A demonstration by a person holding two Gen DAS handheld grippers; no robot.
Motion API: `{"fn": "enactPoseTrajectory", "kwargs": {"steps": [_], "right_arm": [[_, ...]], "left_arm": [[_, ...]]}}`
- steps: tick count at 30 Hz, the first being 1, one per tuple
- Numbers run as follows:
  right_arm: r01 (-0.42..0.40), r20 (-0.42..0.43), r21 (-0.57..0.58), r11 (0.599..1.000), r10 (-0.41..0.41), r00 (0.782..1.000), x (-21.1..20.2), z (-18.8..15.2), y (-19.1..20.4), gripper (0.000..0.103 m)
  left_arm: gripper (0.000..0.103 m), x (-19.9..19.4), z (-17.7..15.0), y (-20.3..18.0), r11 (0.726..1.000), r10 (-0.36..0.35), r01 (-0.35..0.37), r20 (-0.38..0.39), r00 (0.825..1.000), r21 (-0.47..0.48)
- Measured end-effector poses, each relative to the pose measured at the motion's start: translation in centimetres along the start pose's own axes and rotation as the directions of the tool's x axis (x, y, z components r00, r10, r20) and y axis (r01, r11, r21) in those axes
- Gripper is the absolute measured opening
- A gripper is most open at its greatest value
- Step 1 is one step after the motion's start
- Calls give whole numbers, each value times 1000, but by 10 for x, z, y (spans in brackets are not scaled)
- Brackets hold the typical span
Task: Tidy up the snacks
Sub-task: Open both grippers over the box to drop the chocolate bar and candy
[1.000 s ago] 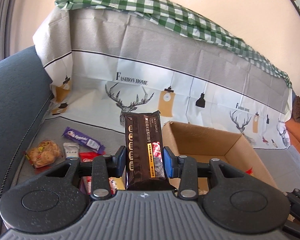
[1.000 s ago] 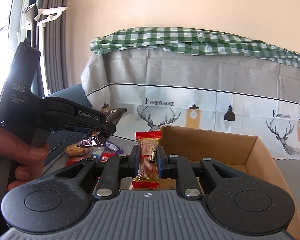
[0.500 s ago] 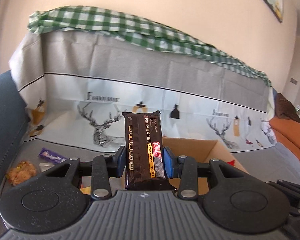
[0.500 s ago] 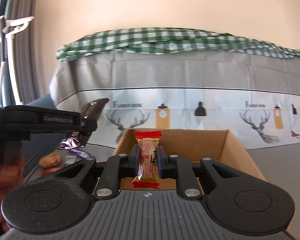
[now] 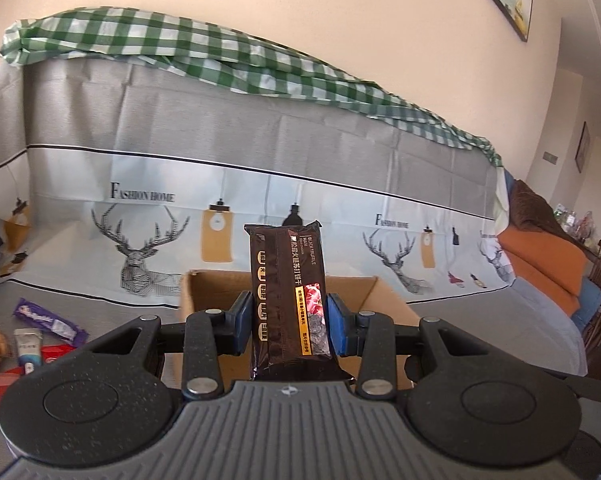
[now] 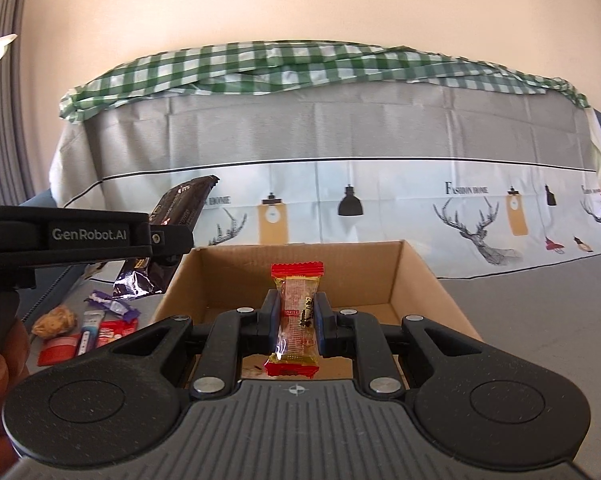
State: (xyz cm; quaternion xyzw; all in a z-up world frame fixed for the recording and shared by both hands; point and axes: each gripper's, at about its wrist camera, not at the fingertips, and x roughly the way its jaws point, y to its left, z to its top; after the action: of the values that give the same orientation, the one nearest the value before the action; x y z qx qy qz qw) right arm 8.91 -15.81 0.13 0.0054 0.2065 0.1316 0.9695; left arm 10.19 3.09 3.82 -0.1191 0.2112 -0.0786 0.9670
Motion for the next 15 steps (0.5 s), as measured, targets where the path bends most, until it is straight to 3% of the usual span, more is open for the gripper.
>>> {"fn": "enactPoseTrajectory", "kwargs": {"steps": [15], "right_arm": [[52,8,17,999,-52,999,0,-3,-12,18]], "left_arm": [[43,8,-4,-16,998,-61,61,-6,998,10]]}}
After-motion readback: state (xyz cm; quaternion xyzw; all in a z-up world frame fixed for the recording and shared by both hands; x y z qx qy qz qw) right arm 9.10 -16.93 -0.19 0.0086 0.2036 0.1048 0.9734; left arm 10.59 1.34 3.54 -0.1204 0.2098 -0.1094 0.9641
